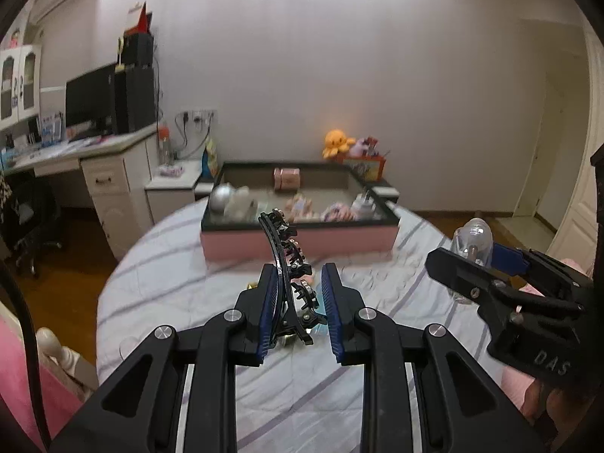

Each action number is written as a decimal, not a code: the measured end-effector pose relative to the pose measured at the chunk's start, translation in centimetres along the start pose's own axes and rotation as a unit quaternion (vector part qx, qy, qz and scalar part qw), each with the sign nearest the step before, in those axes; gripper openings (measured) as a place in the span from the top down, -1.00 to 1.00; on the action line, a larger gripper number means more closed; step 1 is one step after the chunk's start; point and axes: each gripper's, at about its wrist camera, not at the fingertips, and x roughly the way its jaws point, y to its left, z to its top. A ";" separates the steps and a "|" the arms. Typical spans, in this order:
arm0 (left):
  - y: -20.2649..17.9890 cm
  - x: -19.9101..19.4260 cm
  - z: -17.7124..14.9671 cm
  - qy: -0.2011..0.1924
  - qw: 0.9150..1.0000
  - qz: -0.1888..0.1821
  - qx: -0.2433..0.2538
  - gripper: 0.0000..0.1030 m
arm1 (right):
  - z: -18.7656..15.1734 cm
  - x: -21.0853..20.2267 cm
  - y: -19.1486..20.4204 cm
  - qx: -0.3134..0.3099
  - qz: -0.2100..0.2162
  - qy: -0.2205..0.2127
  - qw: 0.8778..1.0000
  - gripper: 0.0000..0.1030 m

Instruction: Organize rigid objects

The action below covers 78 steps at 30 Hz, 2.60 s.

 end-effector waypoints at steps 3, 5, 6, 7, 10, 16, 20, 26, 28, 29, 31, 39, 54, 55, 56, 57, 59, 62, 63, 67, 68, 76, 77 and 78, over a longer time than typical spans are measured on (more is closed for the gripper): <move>-0.6 -0.9 1.0 -0.020 1.000 0.005 0.016 0.52 | 1.0 -1.2 1.0 -0.010 -0.006 -0.023 1.000 -0.19; -0.9 -1.6 1.8 -0.036 0.999 0.004 0.020 0.52 | 1.5 -1.8 1.4 -0.018 -0.016 -0.036 0.999 -0.19; -0.9 -1.7 2.0 -0.040 0.999 0.004 0.021 0.52 | 1.7 -1.9 1.6 -0.022 -0.023 -0.042 0.999 -0.19; -1.1 -1.9 2.2 -0.045 0.999 0.007 0.023 0.52 | 2.0 -2.0 1.8 -0.025 -0.029 -0.043 0.998 -0.19; -1.4 -2.3 2.5 -0.057 0.998 0.019 0.031 0.52 | 2.5 -1.9 1.8 -0.023 -0.030 -0.050 0.998 -0.19; -1.3 -2.1 2.9 -0.064 0.997 0.022 0.030 0.52 | 3.1 -1.9 1.8 -0.027 -0.034 -0.057 0.997 -0.19; -1.5 -1.9 3.5 -0.075 0.996 0.031 0.038 0.52 | 3.4 -1.5 1.7 -0.027 -0.033 -0.062 0.997 -0.19; -1.7 -0.7 5.0 -0.087 0.994 0.039 0.044 0.52 | 4.8 -0.6 1.2 -0.029 -0.036 -0.070 0.996 -0.19; -1.8 -0.1 5.6 -0.092 0.993 0.047 0.050 0.52 | 5.2 -0.2 1.1 -0.031 -0.037 -0.072 0.996 -0.19; -1.8 0.2 5.8 -0.093 0.993 0.049 0.051 0.52 | 5.5 0.1 1.0 -0.031 -0.037 -0.074 0.996 -0.19; -1.7 1.3 6.5 -0.093 0.993 0.051 0.053 0.52 | 5.9 0.7 0.9 -0.032 -0.037 -0.074 0.996 -0.19; -0.4 9.6 9.7 -0.049 0.996 0.036 0.058 0.52 | 8.6 6.6 -1.0 -0.036 -0.044 -0.049 0.997 -0.19; 2.6 23.1 8.5 0.074 0.995 0.035 0.055 0.49 | 7.3 21.4 -6.0 0.005 -0.019 0.086 0.996 -0.21; 2.5 23.1 8.5 0.074 0.995 0.040 0.057 0.43 | 7.2 21.6 -6.1 0.006 -0.017 0.087 0.996 -0.21; 2.4 22.9 8.5 0.076 0.994 0.048 0.057 0.39 | 7.0 21.8 -6.1 0.006 -0.016 0.093 0.996 -0.21; 2.6 22.7 8.5 0.077 0.994 0.053 0.056 0.25 | 7.0 22.0 -6.2 0.004 -0.018 0.097 0.995 -0.24; 3.2 21.5 8.7 0.067 0.995 0.056 0.046 0.01 | 7.0 21.5 -6.1 0.001 -0.029 0.095 0.995 -0.33; 4.3 18.4 9.0 0.036 0.996 0.075 0.028 -0.52 | 7.4 19.2 -5.8 0.002 -0.040 0.071 0.997 -0.63; 4.5 17.8 9.1 0.028 0.996 0.077 0.025 -0.69 | 7.5 18.3 -5.6 0.001 -0.042 0.060 0.997 -0.75; 4.0 12.4 8.8 -0.008 0.996 0.082 0.019 -0.80 | 8.0 14.5 -4.4 -0.003 -0.044 0.033 0.999 -0.79; 3.8 11.1 8.7 -0.015 0.996 0.084 0.019 -0.81 | 8.2 13.8 -4.0 -0.007 -0.046 0.027 0.999 -0.79; 2.3 0.7 6.9 -0.064 0.995 0.076 0.009 -0.97 | 7.0 3.2 -0.1 -0.038 -0.067 -0.043 0.996 -0.81; 2.2 -0.1 6.8 -0.067 0.995 0.073 0.007 -0.97 | 6.7 1.8 0.4 -0.042 -0.069 -0.051 0.995 -0.81; 2.0 -1.3 6.5 -0.073 0.995 0.070 0.006 -0.98 | 6.4 0.4 0.9 -0.046 -0.074 -0.062 0.994 -0.81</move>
